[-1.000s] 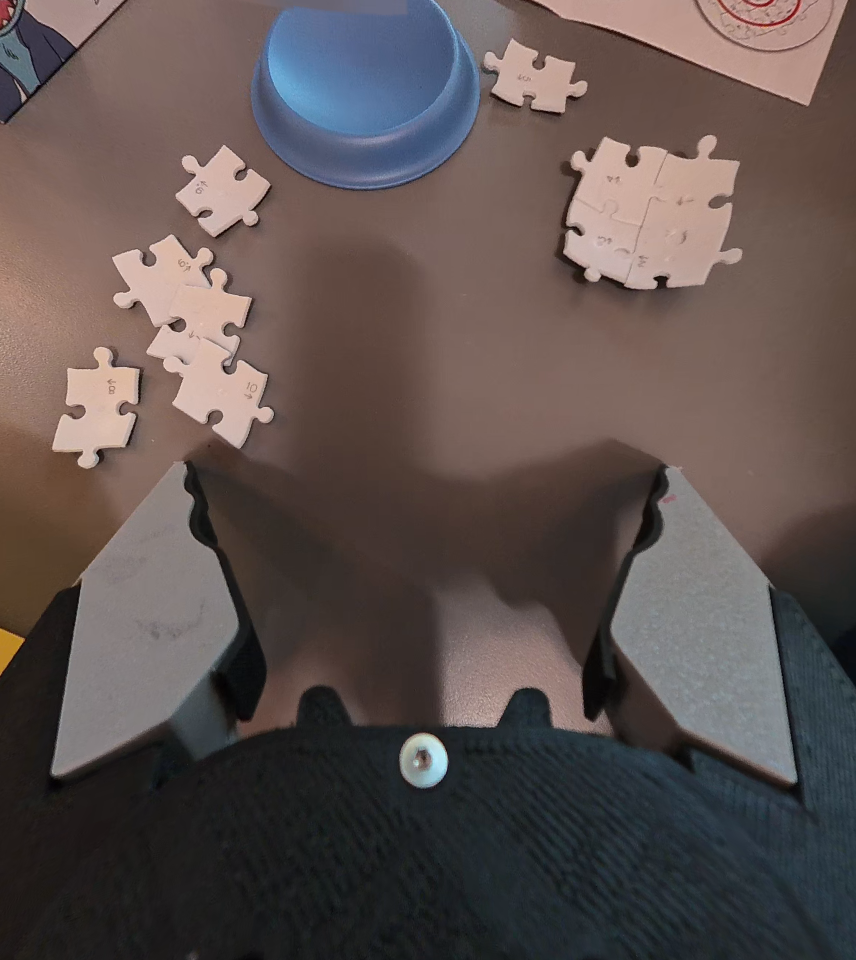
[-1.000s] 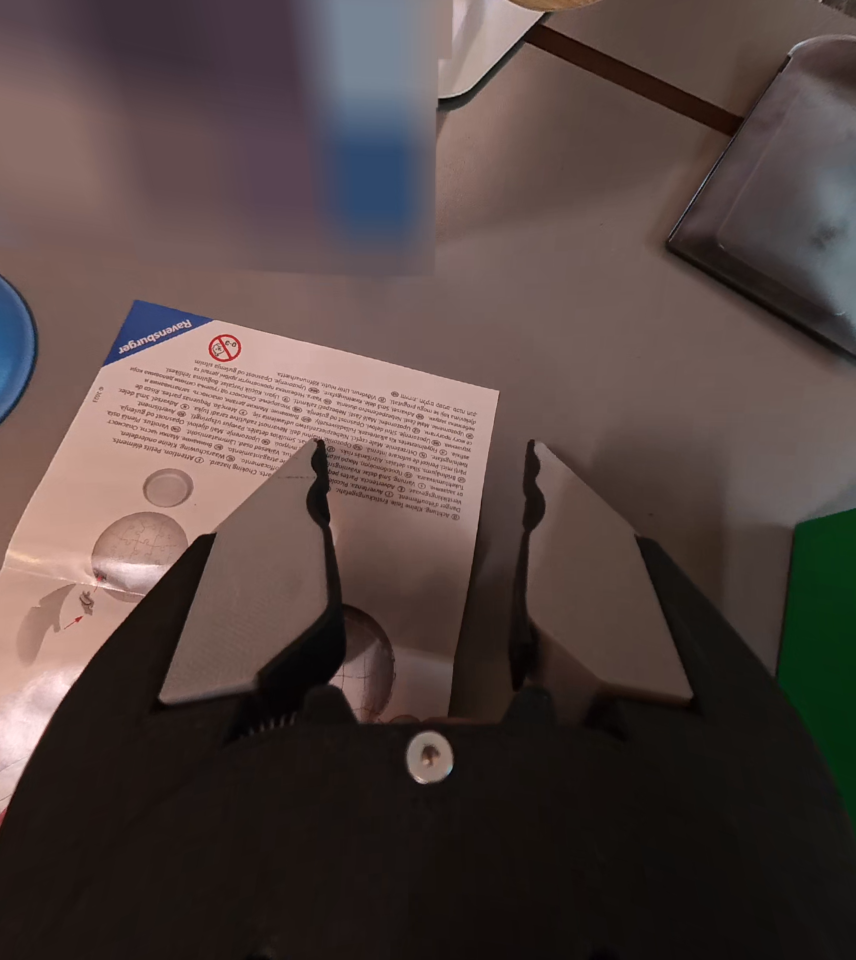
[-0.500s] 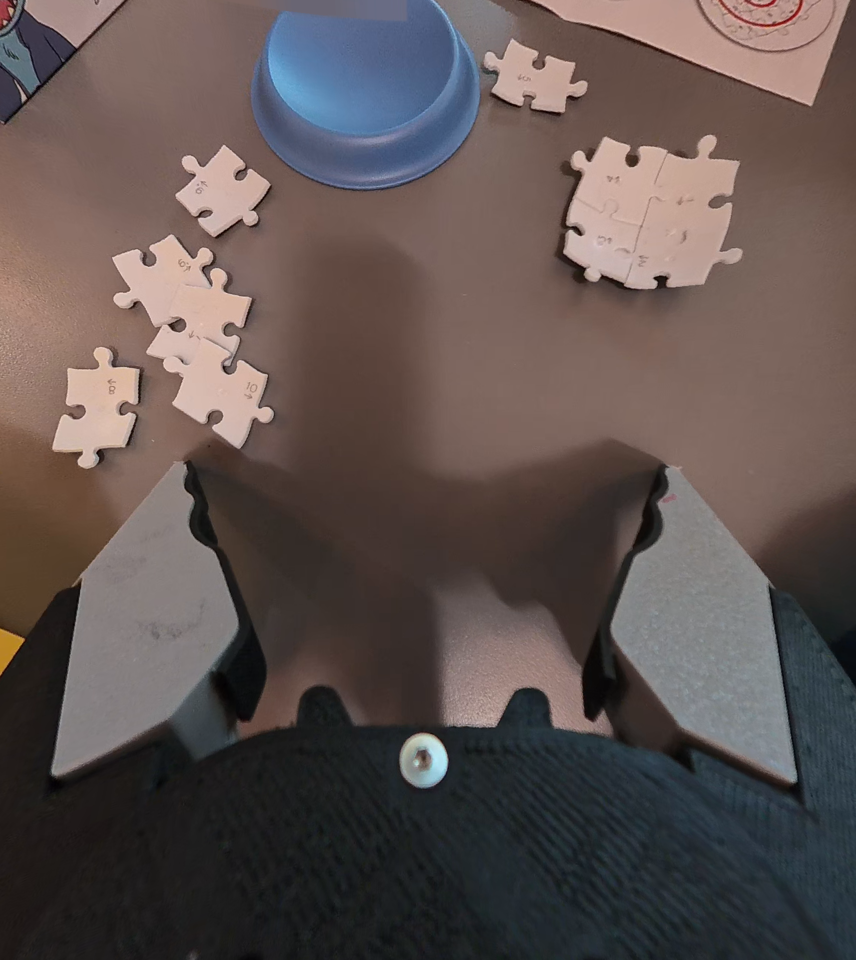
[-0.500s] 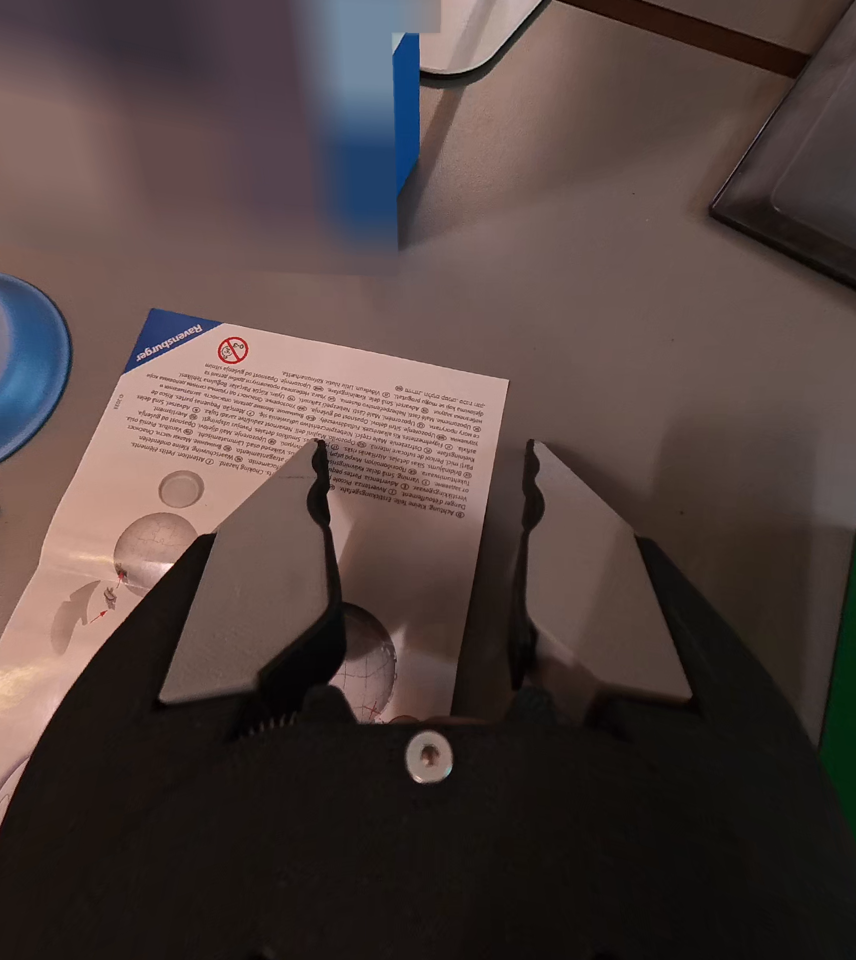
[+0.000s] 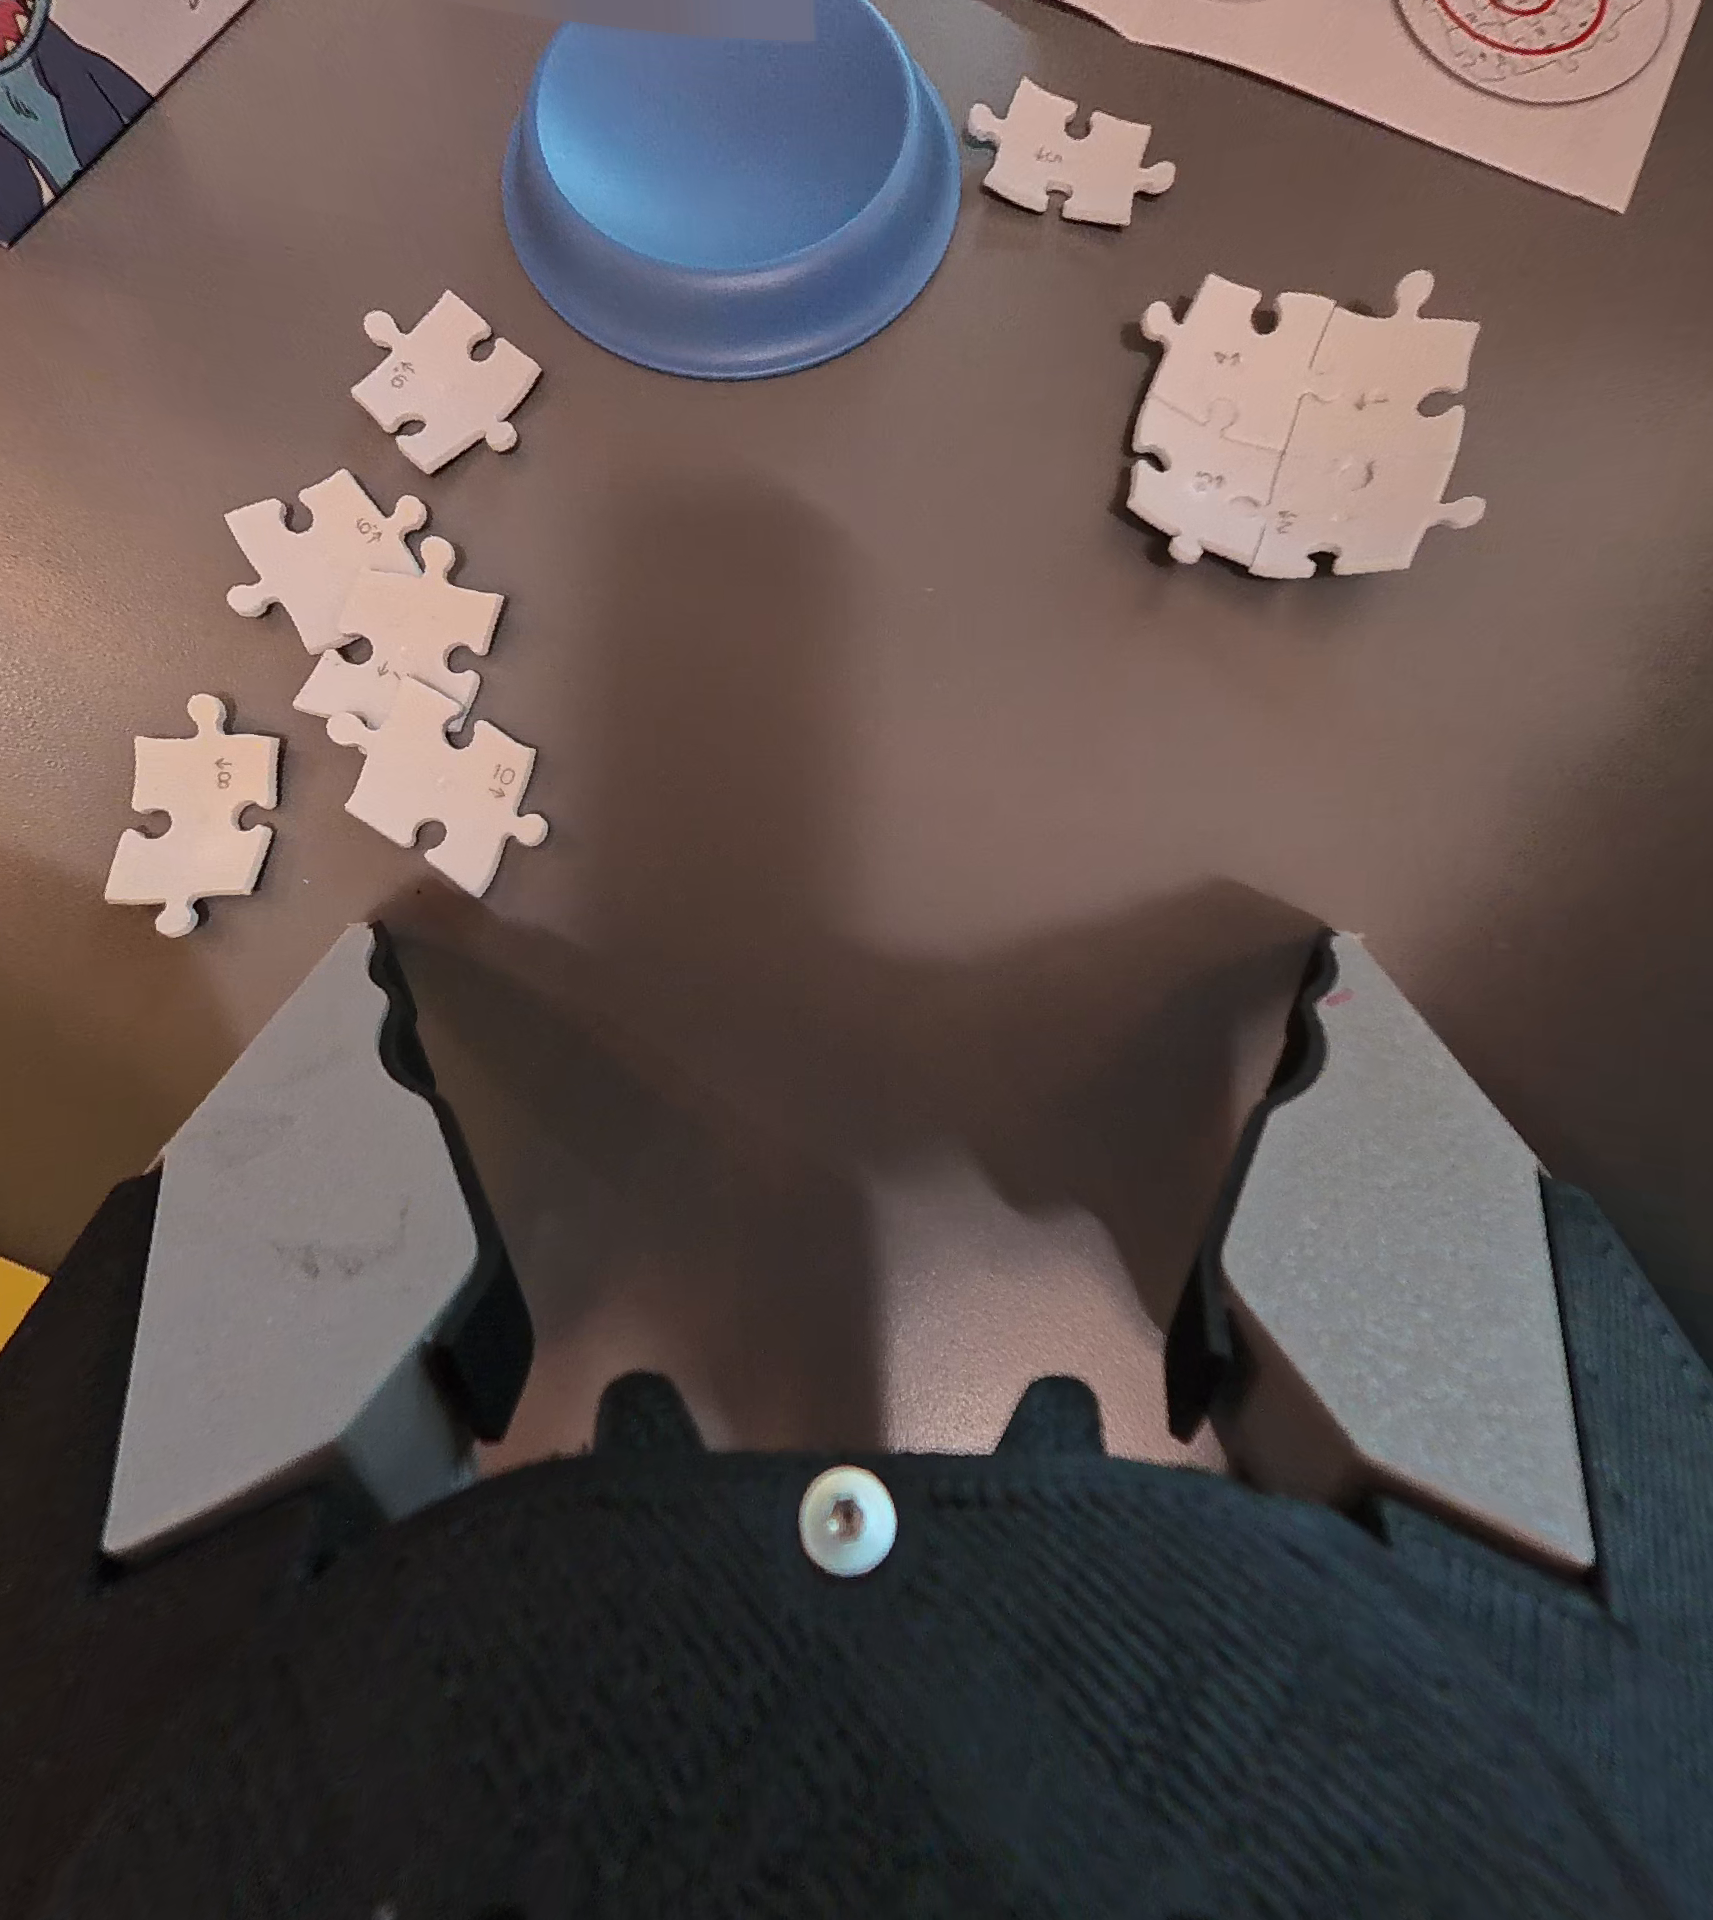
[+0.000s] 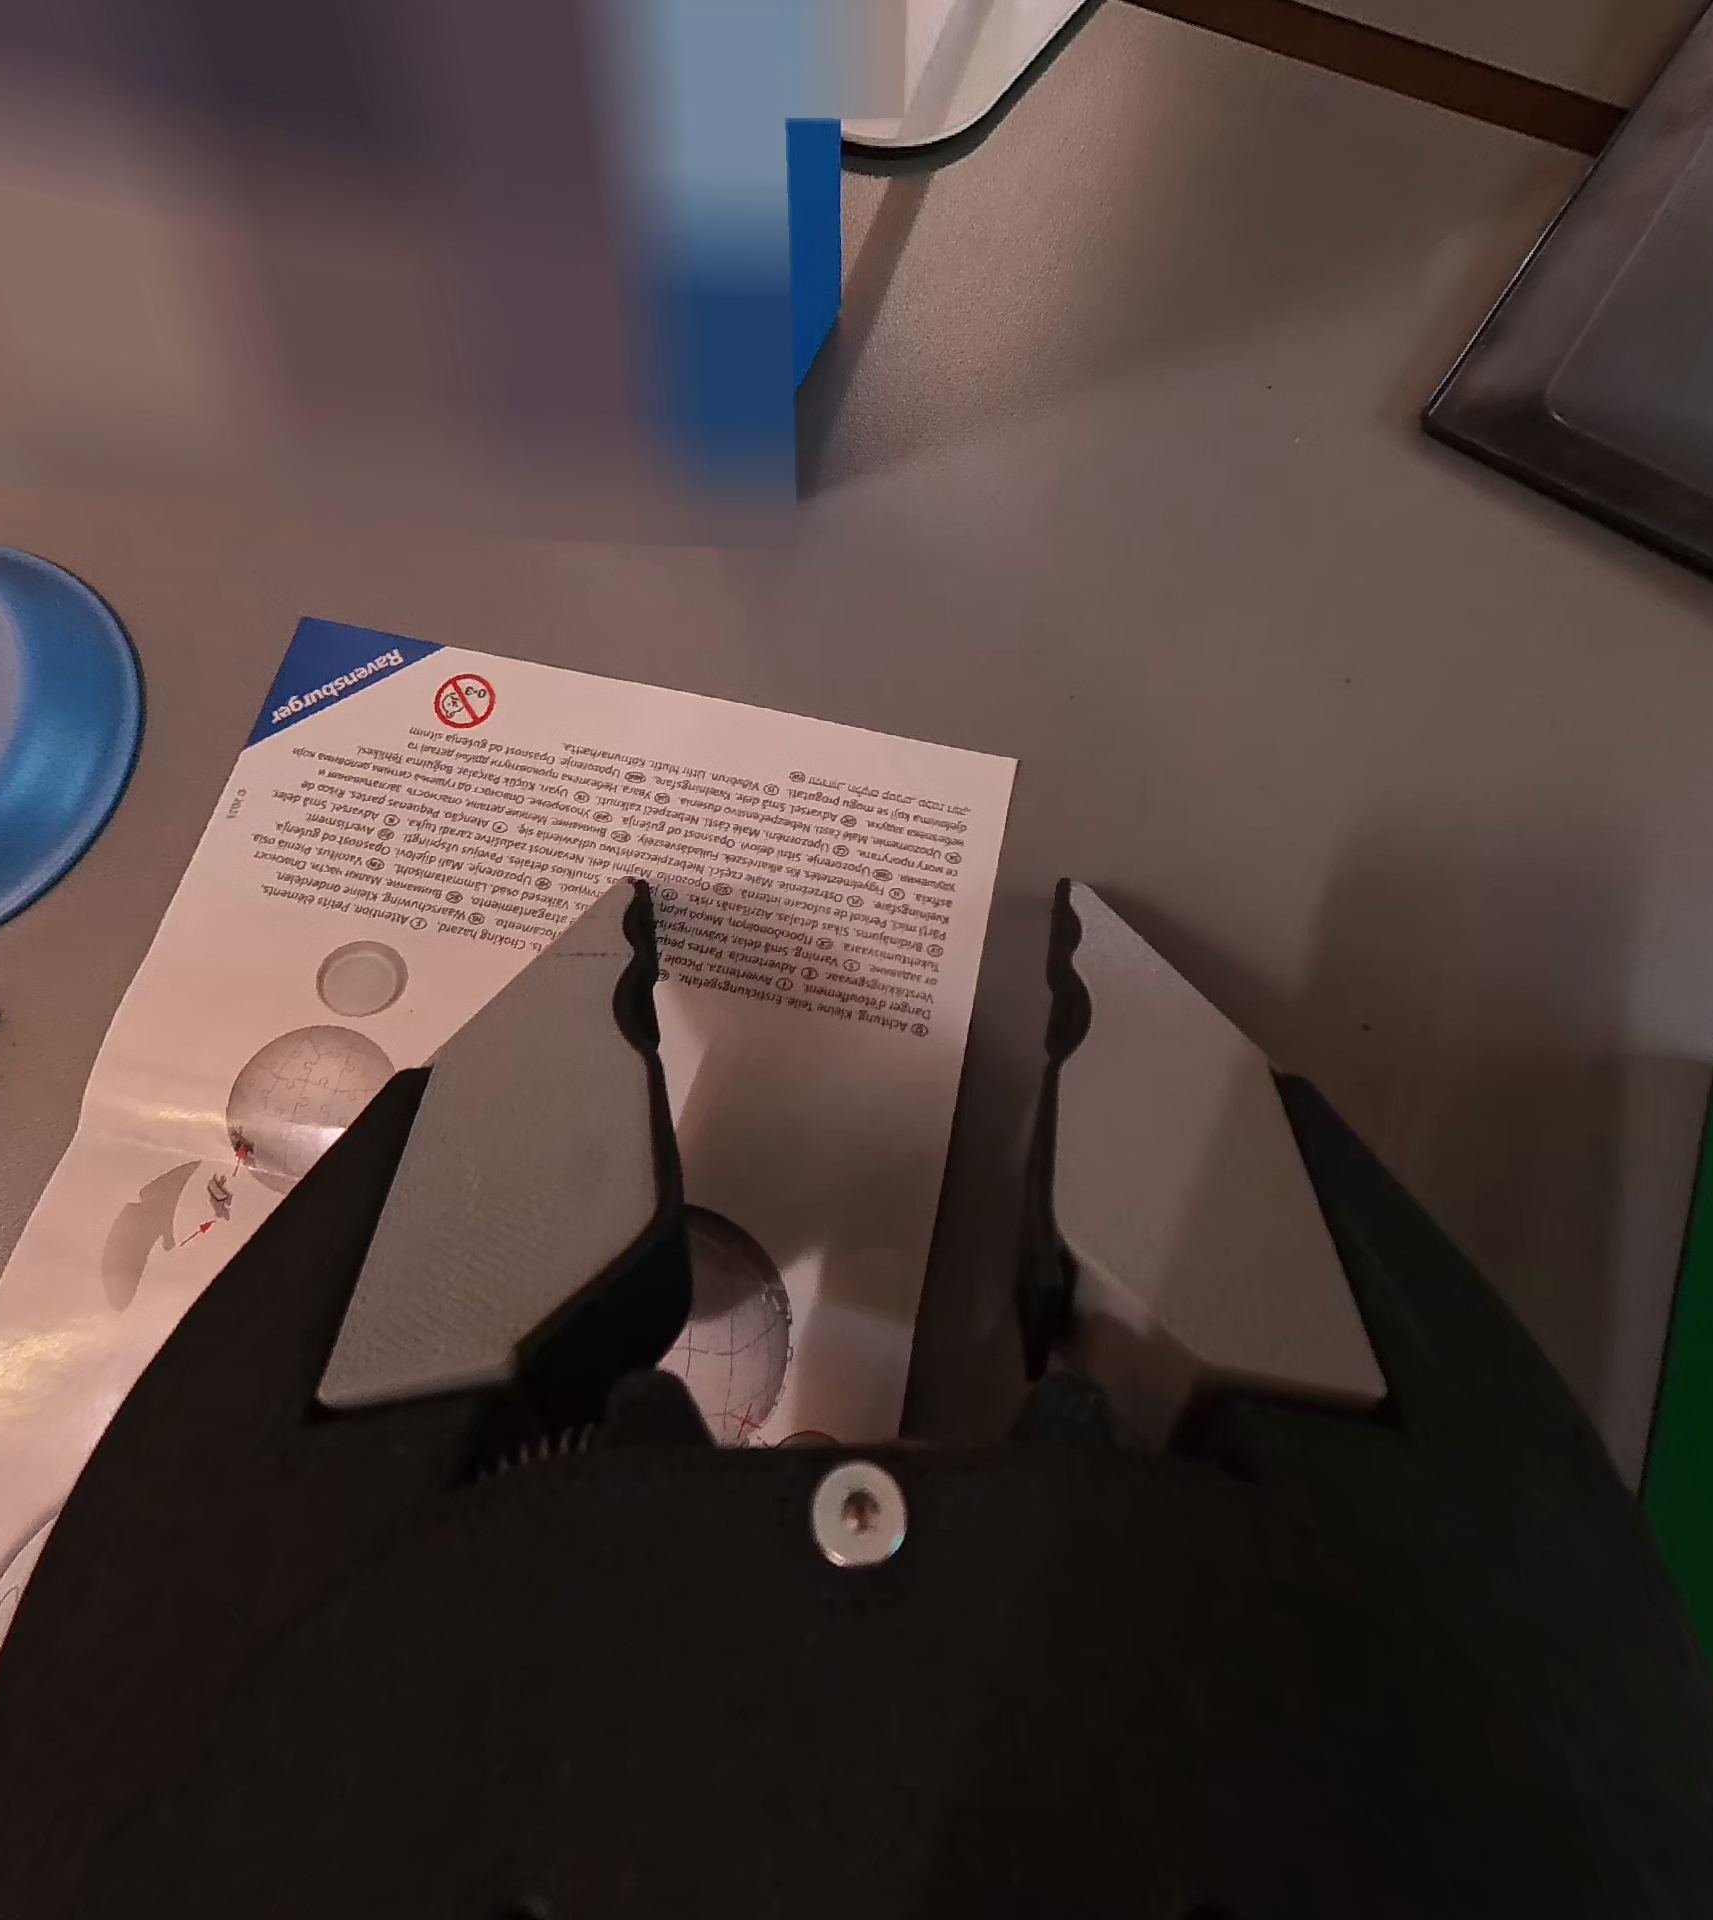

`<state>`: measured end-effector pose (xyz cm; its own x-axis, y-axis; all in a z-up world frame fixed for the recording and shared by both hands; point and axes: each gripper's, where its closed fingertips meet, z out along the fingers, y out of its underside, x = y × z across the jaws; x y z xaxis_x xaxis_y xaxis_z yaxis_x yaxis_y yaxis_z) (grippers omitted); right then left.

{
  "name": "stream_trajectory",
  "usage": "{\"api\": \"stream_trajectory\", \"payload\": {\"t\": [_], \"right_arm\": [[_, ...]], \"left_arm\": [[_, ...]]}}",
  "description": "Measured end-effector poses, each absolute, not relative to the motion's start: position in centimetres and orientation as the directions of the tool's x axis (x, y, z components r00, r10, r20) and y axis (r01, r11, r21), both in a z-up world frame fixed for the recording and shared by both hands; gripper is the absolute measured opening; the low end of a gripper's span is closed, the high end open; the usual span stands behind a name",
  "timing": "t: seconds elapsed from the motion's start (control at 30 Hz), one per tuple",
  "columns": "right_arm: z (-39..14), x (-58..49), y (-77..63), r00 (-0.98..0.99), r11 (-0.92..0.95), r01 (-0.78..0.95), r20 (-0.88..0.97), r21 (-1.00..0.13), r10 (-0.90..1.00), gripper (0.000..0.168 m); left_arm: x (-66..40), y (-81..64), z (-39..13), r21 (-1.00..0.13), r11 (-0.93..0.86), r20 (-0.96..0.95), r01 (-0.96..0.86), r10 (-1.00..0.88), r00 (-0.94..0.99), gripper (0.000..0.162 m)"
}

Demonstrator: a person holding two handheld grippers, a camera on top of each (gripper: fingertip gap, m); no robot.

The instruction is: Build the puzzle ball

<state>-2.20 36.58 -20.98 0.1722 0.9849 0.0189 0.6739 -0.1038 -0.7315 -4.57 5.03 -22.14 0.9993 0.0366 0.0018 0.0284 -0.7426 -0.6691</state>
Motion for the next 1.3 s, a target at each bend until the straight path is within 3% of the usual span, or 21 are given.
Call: {"api": "stream_trajectory", "payload": {"t": [0.03,0.83,1.0,1.1,1.2,1.3], "right_arm": [[-21.0,-2.2,36.6,0.171,-0.103,0.674,0.019,-0.731,0.985,0.074],[-21.0,-1.8,36.4,0.171,-0.099,0.675,0.024,-0.732,0.985,0.074],[-19.3,-1.4,36.8,0.184,-0.014,0.617,0.127,-0.787,0.975,0.072],[-17.5,-1.4,36.6,0.193,0.027,0.565,0.164,-0.825,0.968,0.056],[-15.8,-1.6,35.5,0.174,0.061,0.500,0.169,-0.864,0.970,0.000],[-14.8,-1.4,35.9,0.213,0.107,0.465,0.228,-0.879,0.950,0.000]], "left_arm": [[-4.6,5.0,-22.1,-0.669,-0.743,0.002,0.028,0.037,0.999,0.159],[-4.6,5.0,-22.1,-0.669,-0.743,0.002,0.028,0.037,0.999,0.159],[-4.6,5.0,-22.2,-0.669,-0.743,0.002,0.028,0.037,0.999,0.159],[-4.6,5.0,-22.2,-0.669,-0.743,0.002,0.028,0.037,0.999,0.159],[-4.6,5.0,-22.2,-0.669,-0.743,0.002,0.028,0.037,0.999,0.159],[-4.6,5.0,-22.2,-0.669,-0.743,0.002,0.028,0.036,0.999,0.159]]}}
